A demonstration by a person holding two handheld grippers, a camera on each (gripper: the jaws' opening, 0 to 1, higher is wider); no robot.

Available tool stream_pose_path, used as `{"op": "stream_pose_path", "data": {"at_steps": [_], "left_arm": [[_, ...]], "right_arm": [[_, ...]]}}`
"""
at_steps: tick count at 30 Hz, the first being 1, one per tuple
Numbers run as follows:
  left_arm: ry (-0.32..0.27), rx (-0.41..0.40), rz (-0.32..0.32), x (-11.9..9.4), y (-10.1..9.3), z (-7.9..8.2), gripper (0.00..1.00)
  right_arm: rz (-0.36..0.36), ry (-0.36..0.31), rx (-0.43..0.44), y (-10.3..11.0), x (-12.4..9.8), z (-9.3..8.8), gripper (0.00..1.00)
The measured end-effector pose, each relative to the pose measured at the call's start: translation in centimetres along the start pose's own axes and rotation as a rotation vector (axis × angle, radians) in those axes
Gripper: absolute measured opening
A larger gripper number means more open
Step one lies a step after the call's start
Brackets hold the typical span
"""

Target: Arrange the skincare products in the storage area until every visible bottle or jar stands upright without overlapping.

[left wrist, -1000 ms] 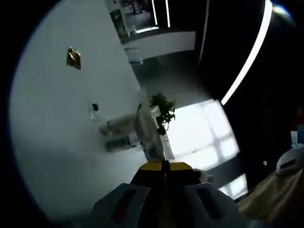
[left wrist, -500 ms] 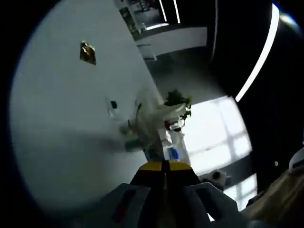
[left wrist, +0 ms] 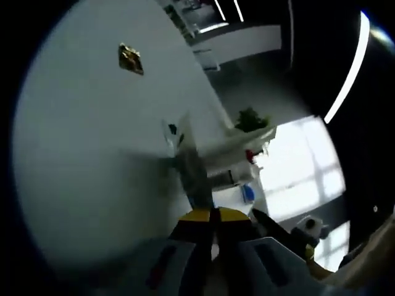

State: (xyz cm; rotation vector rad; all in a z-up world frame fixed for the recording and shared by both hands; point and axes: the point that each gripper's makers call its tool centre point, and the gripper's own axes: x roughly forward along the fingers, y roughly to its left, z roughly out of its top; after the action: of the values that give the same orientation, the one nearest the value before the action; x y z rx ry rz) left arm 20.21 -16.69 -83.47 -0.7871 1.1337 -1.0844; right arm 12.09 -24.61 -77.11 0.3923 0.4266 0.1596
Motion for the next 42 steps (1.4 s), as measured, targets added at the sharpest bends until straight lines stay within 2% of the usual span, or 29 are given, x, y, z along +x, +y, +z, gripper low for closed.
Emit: {"op": "stream_pose_path", "data": {"at_steps": [3,6,11,19,27,29,36,40,41,42], "left_arm": [[0.004,-0.001,0.035,0.3,0.8,0.0,0.00],[0.026,0.022,0.101,0.7,2.0,-0.1,0.00],[0.018,-0.005,0.128,1.4,2.5,0.3,0.00],[0.046,0.060,0.213,2.5,3.5,0.6,0.00],[0.104,0.213,0.367,2.0,5.3,0.8,0.04],[0.133,0.283,0.389,1.8,5.4,0.9,0.06],[0.185,0.429,0.465,1.1,5.8,1.2,0.14],[0.240,0.582,0.494,0.6,5.7,1.5,0.17],[0.245,0.599,0.495,0.6,5.7,1.5,0.19],[0.263,0.660,0.501,0.6,5.6,1.7,0.20]], "right_arm": [[-0.001,-0.001,0.000,0.0,0.0,0.0,0.99],[-0.003,0.002,0.002,-0.1,0.0,0.0,0.99],[-0.008,-0.005,0.012,-0.4,-0.1,0.1,0.99],[-0.013,-0.009,0.025,-0.8,-0.2,0.1,0.98],[-0.012,-0.001,0.027,-0.8,-0.2,0.0,0.98],[-0.011,0.001,0.029,-0.8,-0.2,-0.1,0.98],[-0.011,0.004,0.031,-0.9,-0.2,-0.1,0.98],[-0.011,0.004,0.033,-0.9,-0.2,-0.1,0.98],[-0.011,0.003,0.034,-0.9,-0.2,-0.1,0.98],[-0.011,0.003,0.035,-0.9,-0.2,0.0,0.98]]}}
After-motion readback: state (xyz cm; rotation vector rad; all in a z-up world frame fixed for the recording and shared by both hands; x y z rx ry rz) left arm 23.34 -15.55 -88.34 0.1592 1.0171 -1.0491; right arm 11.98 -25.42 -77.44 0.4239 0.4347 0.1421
